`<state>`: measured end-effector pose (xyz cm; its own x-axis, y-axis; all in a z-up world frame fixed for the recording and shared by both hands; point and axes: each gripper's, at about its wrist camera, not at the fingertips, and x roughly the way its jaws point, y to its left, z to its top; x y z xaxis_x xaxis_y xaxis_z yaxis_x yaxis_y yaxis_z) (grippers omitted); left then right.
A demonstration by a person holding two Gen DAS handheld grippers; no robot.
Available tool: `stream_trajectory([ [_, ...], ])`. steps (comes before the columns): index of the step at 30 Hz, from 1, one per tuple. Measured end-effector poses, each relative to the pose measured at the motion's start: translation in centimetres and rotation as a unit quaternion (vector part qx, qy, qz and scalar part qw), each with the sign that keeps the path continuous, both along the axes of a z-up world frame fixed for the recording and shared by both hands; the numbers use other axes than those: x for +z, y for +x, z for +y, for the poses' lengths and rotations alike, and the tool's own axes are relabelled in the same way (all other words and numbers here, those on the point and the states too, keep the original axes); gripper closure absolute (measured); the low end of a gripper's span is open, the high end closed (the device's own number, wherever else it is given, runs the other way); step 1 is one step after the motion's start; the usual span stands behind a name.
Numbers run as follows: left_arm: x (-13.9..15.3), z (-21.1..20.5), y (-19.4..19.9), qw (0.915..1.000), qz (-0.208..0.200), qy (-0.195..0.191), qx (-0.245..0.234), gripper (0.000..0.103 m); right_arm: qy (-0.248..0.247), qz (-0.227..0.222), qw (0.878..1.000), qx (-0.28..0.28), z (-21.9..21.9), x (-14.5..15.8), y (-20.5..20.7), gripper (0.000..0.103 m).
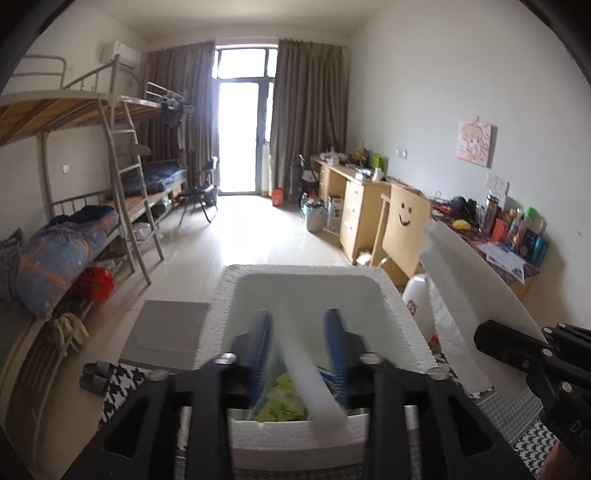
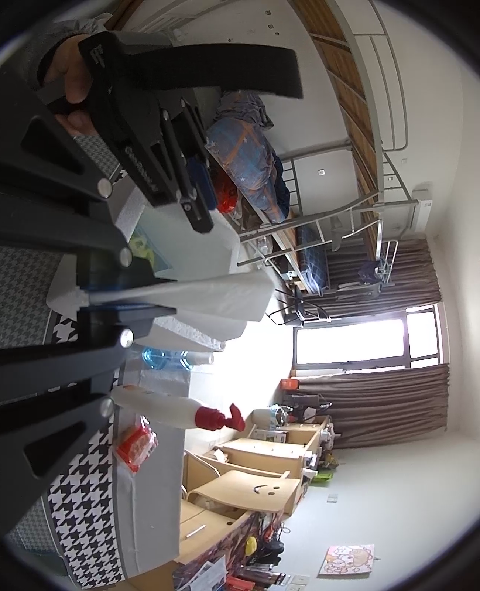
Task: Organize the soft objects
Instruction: 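Open the left gripper to drop the foam stick into the box, then lower the tissue into the box and open the right gripper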
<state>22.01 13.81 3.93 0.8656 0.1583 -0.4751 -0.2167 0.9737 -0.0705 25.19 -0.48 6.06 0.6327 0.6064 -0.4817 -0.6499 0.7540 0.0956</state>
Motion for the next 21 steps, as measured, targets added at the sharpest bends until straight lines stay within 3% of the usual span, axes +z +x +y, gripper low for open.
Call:
stream_trajectory([
  [1,0.2,0.1,-0.3,1.0000,-0.006,0.001,0.005,0.033,0.000,0.000,1.000,-0.001,0.0,0.0,0.1,0.095],
  [2,0.4,0.2,-0.5,0.9999,-0.013,0.002,0.011,0.026,0.002,0.001,1.000,-0.001,0.0,0.0,0.2,0.095],
  [7,1.1,0.4,-1.4,0.9994,-0.025,0.008,0.022,0.008,0.002,0.002,1.000,-0.003,0.0,0.1,0.3,0.095],
  [21,1.3,1.9,-3.4,0.9971,-0.039,0.022,0.062,0.001,-0.002,-0.006,1.000,0.018,2.1,0.4,0.3,0.095],
])
